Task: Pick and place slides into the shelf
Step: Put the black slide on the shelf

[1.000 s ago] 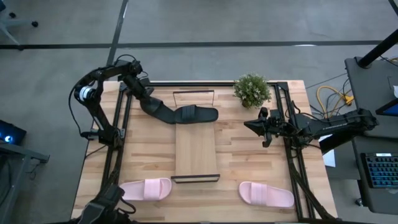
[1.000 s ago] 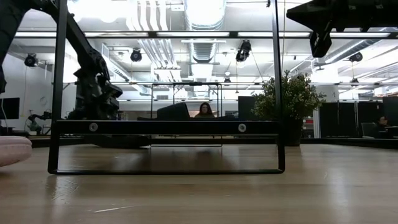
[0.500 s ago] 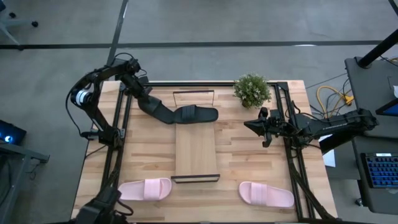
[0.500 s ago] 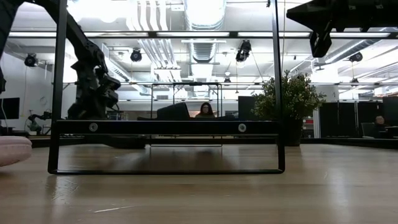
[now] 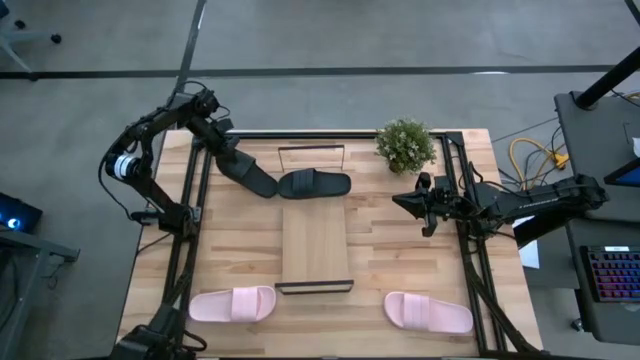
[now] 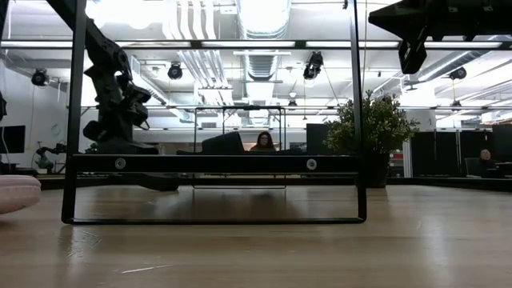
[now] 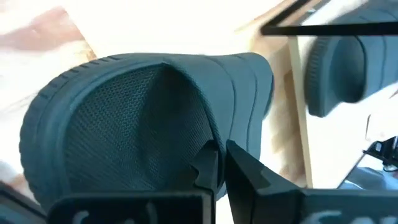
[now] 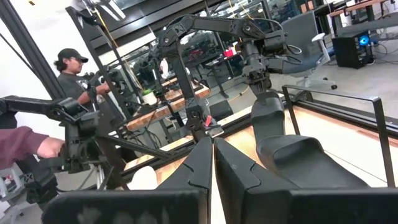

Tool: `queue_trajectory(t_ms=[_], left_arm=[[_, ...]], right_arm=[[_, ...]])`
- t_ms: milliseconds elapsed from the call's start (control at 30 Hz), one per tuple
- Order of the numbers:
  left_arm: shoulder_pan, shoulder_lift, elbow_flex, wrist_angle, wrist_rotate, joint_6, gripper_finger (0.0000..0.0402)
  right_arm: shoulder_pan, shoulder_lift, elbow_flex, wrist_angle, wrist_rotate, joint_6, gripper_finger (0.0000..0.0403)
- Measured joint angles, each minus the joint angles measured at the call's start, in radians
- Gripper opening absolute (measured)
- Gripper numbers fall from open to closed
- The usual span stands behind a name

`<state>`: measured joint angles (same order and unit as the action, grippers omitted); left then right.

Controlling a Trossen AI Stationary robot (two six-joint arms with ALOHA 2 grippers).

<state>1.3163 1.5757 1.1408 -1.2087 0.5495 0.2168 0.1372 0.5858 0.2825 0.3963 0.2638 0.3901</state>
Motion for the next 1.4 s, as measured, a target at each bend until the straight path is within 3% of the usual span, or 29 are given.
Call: queue_trajectory(t_ms=[633,1400], left_arm=[[0.0,-0.004,0.09,-0.04,0.045,-0.027,0.0],[0.004,-0.017,0.4,-0.058,0.015,-0.057,0.0]], right_arm=[[0.0,0.0,0.0,0.0,0.0,0.0,0.0008],[0.0,0.0,0.0,-0.004,0.0,0.0,0.0009]])
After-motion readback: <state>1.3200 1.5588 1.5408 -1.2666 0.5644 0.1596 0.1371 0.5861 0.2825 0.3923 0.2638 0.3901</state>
